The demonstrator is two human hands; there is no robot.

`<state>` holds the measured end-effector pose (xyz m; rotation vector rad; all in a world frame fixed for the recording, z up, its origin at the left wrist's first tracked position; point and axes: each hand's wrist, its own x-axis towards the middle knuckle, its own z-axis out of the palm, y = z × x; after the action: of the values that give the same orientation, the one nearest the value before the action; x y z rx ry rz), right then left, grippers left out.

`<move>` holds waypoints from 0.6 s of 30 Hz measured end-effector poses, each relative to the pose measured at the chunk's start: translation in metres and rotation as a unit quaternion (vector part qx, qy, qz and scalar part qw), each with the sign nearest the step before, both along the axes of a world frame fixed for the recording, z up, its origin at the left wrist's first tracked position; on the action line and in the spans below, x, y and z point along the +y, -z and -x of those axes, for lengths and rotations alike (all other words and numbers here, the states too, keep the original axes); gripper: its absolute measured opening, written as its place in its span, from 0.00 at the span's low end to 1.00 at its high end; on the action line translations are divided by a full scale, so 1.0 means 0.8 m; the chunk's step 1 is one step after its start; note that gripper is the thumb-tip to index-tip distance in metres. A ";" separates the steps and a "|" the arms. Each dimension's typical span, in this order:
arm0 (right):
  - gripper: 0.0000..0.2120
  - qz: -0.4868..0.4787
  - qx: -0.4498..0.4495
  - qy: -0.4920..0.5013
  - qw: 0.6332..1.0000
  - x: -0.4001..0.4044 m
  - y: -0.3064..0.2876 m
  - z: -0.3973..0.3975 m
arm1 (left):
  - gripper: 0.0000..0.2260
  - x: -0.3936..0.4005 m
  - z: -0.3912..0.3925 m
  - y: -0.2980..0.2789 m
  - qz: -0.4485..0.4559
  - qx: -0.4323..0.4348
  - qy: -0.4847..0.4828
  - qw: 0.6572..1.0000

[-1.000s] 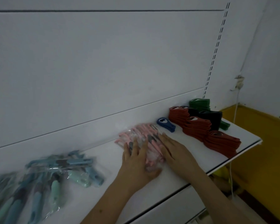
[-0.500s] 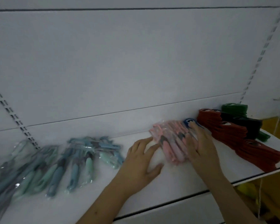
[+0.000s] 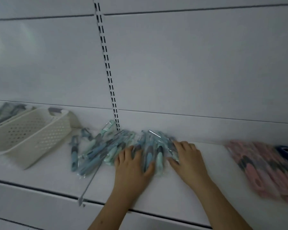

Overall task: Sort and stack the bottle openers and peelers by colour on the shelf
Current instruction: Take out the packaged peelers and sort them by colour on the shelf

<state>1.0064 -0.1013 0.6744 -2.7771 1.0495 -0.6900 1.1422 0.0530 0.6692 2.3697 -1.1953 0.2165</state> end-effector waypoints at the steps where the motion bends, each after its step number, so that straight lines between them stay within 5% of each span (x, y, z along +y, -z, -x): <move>1: 0.24 0.004 -0.035 0.008 0.999 -0.004 0.004 0.002 | 0.28 0.000 0.000 -0.002 0.005 -0.001 0.001 1.000; 5: 0.10 -0.055 -0.120 0.042 0.990 -0.007 0.000 0.013 | 0.24 0.005 -0.002 -0.001 0.014 0.005 0.011 1.000; 9: 0.10 -0.163 -0.192 0.074 0.965 -0.001 -0.008 0.016 | 0.24 0.005 0.000 -0.002 0.015 0.003 0.014 1.000; 13: 0.12 -0.308 -0.335 0.031 0.890 0.003 -0.025 0.018 | 0.20 0.008 -0.001 -0.005 0.057 0.038 0.017 0.998; 15: 0.08 -0.266 -0.354 0.067 0.894 -0.002 -0.027 0.025 | 0.21 0.008 0.003 -0.008 0.088 0.057 0.011 0.994; 18: 0.07 -0.112 -0.257 0.170 0.945 -0.012 -0.020 0.039 | 0.18 0.010 0.006 -0.010 0.112 0.068 -0.015 0.991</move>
<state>0.9755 -0.1106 0.6900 -2.0664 1.3818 -1.1678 1.1377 0.0608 0.6773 2.1705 -1.0161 0.1865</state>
